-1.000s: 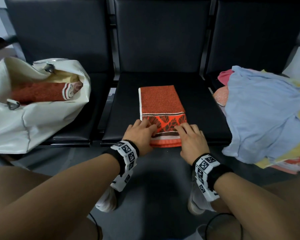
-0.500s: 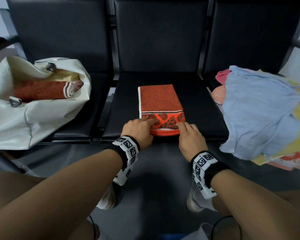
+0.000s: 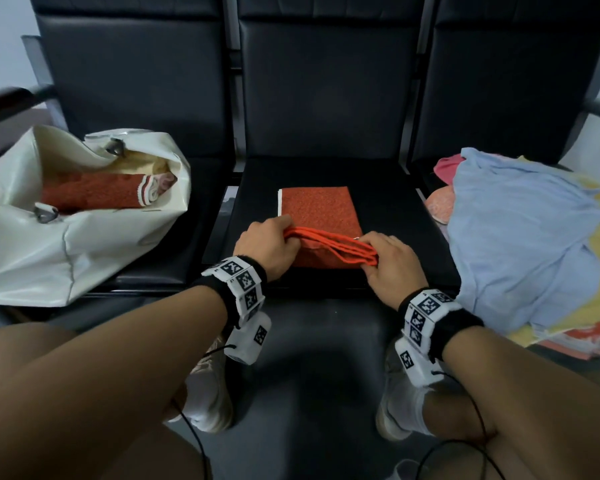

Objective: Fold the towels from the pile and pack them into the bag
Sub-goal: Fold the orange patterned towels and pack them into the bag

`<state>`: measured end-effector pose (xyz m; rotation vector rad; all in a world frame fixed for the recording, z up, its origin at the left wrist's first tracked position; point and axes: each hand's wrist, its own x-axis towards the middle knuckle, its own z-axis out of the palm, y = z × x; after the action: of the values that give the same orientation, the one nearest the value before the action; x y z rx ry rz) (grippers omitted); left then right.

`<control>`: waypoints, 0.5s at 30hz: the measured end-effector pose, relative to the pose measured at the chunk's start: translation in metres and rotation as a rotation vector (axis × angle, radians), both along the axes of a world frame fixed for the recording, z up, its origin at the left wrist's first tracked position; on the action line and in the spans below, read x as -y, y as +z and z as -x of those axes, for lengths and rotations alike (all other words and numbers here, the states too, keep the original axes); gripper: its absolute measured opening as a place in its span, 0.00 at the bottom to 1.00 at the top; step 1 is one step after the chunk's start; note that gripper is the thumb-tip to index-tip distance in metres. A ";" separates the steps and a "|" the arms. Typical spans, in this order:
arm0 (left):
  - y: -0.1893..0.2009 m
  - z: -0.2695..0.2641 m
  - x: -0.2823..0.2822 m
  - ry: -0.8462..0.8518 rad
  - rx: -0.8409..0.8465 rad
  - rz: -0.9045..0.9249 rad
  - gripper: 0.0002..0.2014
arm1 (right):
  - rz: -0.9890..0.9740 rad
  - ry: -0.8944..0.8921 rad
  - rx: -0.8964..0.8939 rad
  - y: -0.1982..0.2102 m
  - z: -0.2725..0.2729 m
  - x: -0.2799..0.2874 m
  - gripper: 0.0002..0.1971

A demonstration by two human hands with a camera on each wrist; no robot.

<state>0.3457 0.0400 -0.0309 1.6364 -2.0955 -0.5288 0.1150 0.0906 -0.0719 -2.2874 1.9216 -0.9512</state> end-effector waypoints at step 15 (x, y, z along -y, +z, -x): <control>0.017 -0.011 0.085 0.012 -0.463 0.018 0.04 | -0.149 -0.027 0.487 0.052 0.008 0.092 0.20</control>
<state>0.3567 -0.0445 -0.0139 1.3552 -1.7410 -0.7960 0.1072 -0.0014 -0.0195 -1.7448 1.7452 -1.1851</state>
